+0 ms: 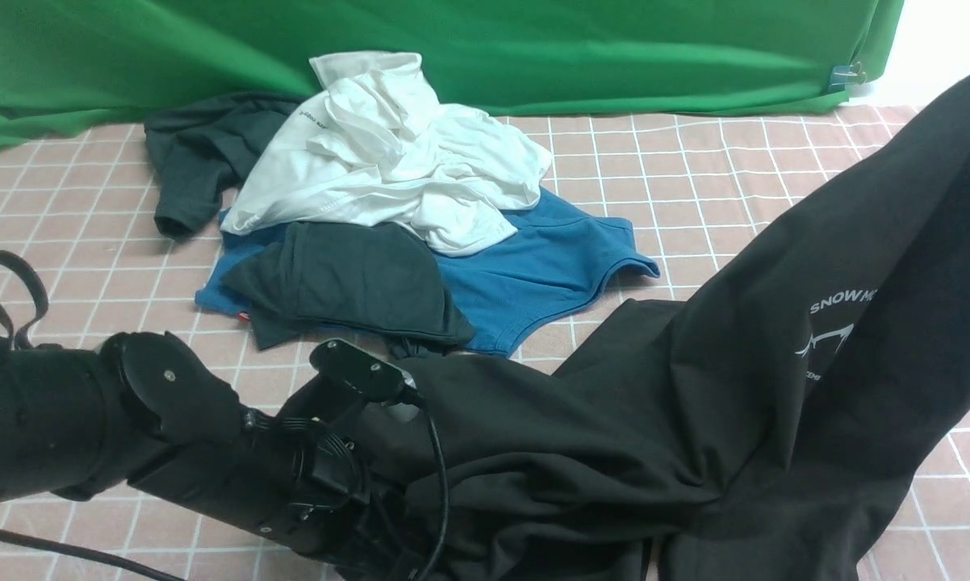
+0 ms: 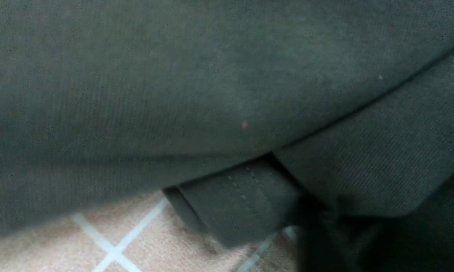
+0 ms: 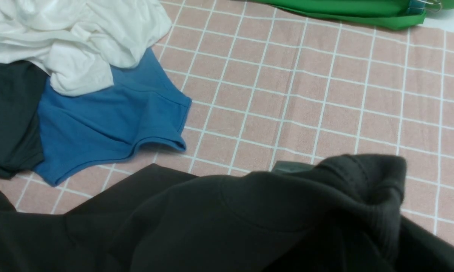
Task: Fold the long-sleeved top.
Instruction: Spread the long sleeves with your arms and place them on the tabletop
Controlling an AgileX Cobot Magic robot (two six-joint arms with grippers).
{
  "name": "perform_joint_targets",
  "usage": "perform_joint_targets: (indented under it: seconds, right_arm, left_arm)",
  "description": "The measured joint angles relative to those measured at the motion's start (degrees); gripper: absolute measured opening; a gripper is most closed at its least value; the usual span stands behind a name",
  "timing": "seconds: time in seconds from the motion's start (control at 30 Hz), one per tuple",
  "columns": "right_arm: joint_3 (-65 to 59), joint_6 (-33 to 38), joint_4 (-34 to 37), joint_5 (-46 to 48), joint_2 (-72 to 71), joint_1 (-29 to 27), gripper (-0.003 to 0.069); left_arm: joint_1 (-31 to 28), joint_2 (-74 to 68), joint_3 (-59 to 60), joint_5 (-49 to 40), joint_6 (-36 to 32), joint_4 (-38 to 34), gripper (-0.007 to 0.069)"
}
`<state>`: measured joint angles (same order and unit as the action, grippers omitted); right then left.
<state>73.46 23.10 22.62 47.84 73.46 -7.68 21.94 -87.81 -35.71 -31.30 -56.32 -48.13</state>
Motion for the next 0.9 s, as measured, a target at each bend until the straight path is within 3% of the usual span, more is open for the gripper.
perform_joint_targets:
  seconds: [0.07, 0.17, 0.33, 0.53, 0.73, 0.9]
  right_arm:
    - [0.0, 0.0, 0.0, 0.05, 0.0, 0.0, 0.0099]
    - [0.0, 0.0, 0.0, 0.05, 0.0, 0.0, 0.0099]
    - [0.0, 0.18, 0.0, 0.05, 0.0, 0.0, 0.0099]
    - [0.0, 0.23, 0.0, -0.52, 0.0, 0.0, 0.0099]
    - [0.77, 0.34, 0.58, -1.0, 0.0, 0.0, 0.0099]
    - [2.39, 0.54, 0.77, 0.17, -0.05, 0.0, 0.0099]
  left_arm:
    - [0.0, 0.95, -1.47, -2.93, 0.54, 3.42, 0.0041]
    - [0.12, 3.87, -6.07, -9.49, 6.41, 12.99, 0.002]
    - [0.3, 11.92, -17.69, -21.99, 24.07, 41.07, 0.0017]
    - [-0.54, 18.02, -33.84, -29.79, 29.66, 66.3, 0.0017]
    - [-6.5, 17.07, -50.89, -30.64, 25.4, 69.79, 0.0017]
    - [-9.75, 16.44, -59.69, -32.91, 26.13, 65.59, 0.0017]
